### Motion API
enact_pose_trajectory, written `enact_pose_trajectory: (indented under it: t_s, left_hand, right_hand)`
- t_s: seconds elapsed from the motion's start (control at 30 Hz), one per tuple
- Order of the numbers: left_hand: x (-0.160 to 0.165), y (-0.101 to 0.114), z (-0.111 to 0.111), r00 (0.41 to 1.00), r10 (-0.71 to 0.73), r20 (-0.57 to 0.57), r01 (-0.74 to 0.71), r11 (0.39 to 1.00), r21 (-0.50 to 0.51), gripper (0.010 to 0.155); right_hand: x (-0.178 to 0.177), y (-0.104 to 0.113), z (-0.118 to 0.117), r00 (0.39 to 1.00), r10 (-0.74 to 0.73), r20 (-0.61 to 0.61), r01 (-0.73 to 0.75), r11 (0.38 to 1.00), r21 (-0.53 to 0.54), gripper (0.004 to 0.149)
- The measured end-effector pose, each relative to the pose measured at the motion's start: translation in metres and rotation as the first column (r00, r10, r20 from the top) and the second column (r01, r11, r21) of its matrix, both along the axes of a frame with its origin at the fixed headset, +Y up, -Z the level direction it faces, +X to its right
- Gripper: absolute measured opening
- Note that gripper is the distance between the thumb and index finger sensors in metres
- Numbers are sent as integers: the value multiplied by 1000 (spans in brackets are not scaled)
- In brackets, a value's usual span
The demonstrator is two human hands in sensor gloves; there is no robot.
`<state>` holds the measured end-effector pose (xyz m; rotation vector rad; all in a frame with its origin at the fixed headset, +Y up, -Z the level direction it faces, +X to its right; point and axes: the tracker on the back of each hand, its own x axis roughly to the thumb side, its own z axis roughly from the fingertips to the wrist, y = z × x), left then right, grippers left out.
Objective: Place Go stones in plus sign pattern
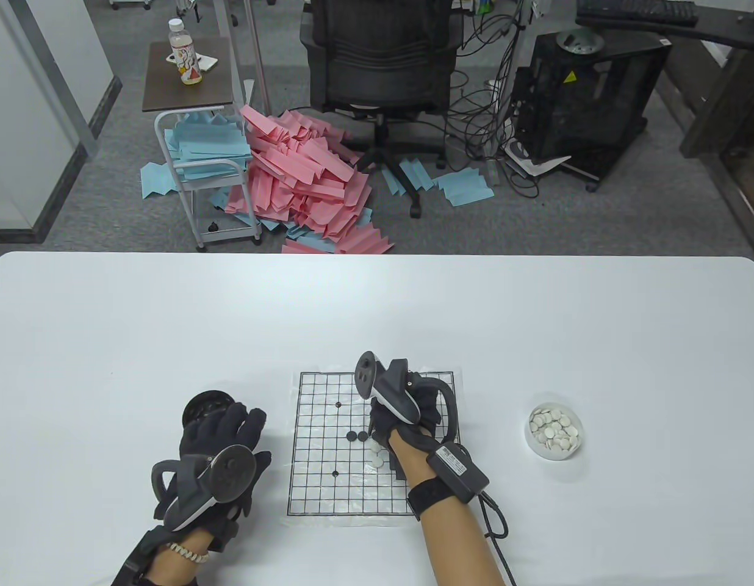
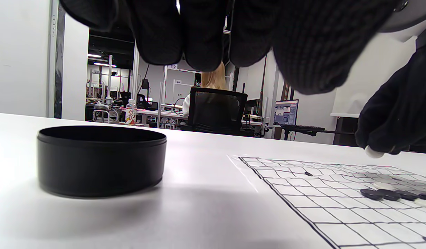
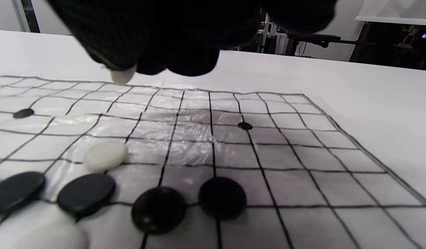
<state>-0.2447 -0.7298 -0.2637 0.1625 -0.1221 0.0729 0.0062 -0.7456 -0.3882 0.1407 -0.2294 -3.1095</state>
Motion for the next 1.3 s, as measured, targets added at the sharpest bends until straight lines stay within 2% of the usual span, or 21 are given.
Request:
enact_pose_trajectory:
  t_s: [0.4,0.8,0.93,1.13,1.3]
  left_hand:
    - [0,0,0,1000,4,4,-4,1000,9,72]
    - [-1,0,0,1000,8,4,-8,1000,10,72]
    - [-1,0,0,1000,9,6,-9,1000,9,72]
    - [0,0,0,1000,6,12,-6,1000,8,73]
    - [-1,0,1,1000,2,7,-2,1000,11,73]
  right_hand:
    - [-4,-21,-5,999,7,38,-4,997,-82,36]
    - [2,-16,-3,999,8,34,-6,998,-57,43]
    - [14,0,5,1000,7,-2,-7,999,42,52]
    - [41,27,32,997,49,-66,-34,975,220,67]
    - [69,40,60,994,18,-105,12,961,277,78]
